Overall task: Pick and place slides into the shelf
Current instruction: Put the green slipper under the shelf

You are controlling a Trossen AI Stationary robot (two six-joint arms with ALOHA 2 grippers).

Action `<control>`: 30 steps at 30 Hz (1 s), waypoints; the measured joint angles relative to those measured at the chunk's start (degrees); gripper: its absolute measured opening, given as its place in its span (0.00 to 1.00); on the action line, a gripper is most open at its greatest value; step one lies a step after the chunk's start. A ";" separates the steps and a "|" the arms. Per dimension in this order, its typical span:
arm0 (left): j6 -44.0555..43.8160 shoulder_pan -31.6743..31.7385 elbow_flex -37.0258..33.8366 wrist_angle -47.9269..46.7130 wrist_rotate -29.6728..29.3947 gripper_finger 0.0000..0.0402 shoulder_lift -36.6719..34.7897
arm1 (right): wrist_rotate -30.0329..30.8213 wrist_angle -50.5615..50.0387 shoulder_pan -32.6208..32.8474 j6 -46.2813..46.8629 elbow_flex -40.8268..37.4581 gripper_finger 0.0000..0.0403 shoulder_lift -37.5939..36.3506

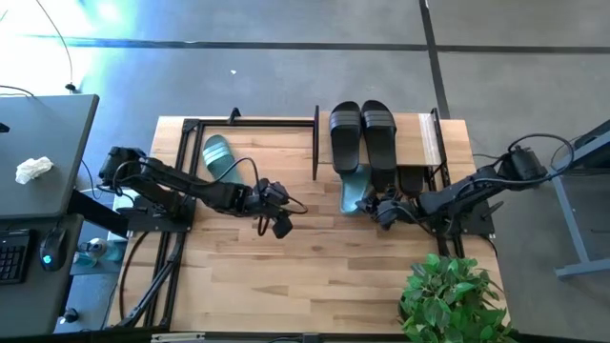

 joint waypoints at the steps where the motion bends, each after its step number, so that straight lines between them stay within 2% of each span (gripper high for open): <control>1: 0.02 0.00 0.00 0.56 -0.02 0.41 0.28 | -0.80 0.23 -0.53 -0.32 0.01 0.08 -0.01; 11: 0.19 0.00 0.00 2.28 -0.51 0.41 1.95 | -7.37 4.02 -5.30 -5.89 -0.09 0.08 0.04; 16: 0.34 0.00 0.00 3.41 -0.68 0.41 1.95 | -11.93 12.22 -7.22 -5.89 -3.36 0.08 0.08; 22: 0.95 0.00 0.00 4.80 -1.84 0.41 1.95 | -12.35 14.38 -7.46 -4.77 -5.10 0.08 0.06; 30: 1.92 0.00 -0.02 4.65 -2.30 0.41 2.94 | -11.02 14.75 -7.45 -2.62 -5.11 0.14 0.06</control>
